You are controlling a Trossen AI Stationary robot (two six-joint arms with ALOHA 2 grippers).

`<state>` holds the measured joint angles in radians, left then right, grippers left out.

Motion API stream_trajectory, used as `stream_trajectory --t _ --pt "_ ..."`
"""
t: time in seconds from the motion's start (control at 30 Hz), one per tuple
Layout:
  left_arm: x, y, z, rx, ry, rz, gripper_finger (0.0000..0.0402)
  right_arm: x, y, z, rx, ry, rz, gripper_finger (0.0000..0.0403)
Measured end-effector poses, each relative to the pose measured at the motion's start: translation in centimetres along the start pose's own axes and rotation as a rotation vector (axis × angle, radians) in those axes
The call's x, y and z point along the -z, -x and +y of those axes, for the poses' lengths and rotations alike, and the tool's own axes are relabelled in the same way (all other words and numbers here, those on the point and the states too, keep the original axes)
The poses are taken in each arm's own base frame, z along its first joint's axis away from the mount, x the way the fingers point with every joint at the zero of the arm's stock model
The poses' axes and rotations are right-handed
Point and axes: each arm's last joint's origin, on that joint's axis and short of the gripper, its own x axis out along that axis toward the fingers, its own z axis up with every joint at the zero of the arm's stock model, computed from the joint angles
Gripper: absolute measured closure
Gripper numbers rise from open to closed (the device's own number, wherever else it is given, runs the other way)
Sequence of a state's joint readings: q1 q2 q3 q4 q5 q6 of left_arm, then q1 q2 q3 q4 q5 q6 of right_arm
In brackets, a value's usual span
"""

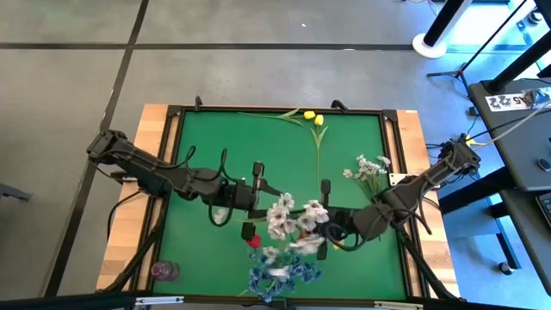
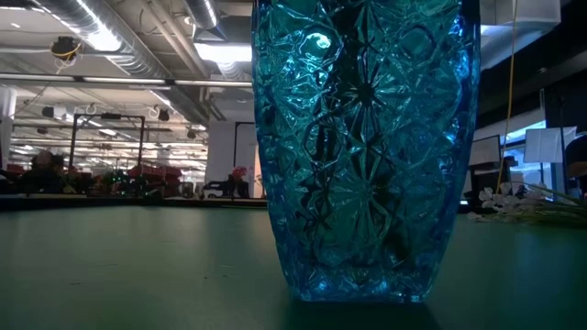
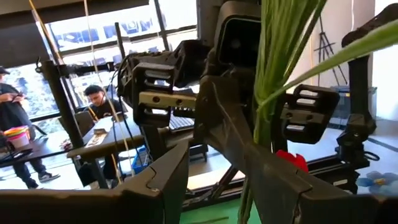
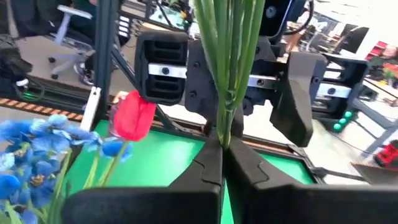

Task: Sort flowers into vase by color
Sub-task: Put the left white flower into the purple vase

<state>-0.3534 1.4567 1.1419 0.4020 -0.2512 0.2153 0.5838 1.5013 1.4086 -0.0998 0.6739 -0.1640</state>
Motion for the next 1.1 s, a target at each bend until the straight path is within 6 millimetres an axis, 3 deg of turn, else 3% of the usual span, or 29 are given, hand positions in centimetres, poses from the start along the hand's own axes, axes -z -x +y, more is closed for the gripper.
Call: stream_trajectory --t 0.27,0.6,0.93,1.1 --pt "0.0 0.0 -0.1 0.012 0.005 -0.001 0.0248 0.2 -0.1 -0.3 0.081 0.009 0.025 0.0399" --pt "0.3 -0.7 1.5 0.028 0.055 -0.039 0.0248 0.7 -1.0 -1.0 0.058 0.023 0.053 0.0393" --pt "0.9 -1.3 1.4 0.007 0.068 -0.042 0.0249 1.9 -1.7 -1.9 0.056 0.019 0.137 0.0391" --pt "1.0 -1.1 1.0 -0.037 0.077 -0.019 0.0298 1.9 -1.6 -1.9 0.065 0.024 0.143 0.0369"
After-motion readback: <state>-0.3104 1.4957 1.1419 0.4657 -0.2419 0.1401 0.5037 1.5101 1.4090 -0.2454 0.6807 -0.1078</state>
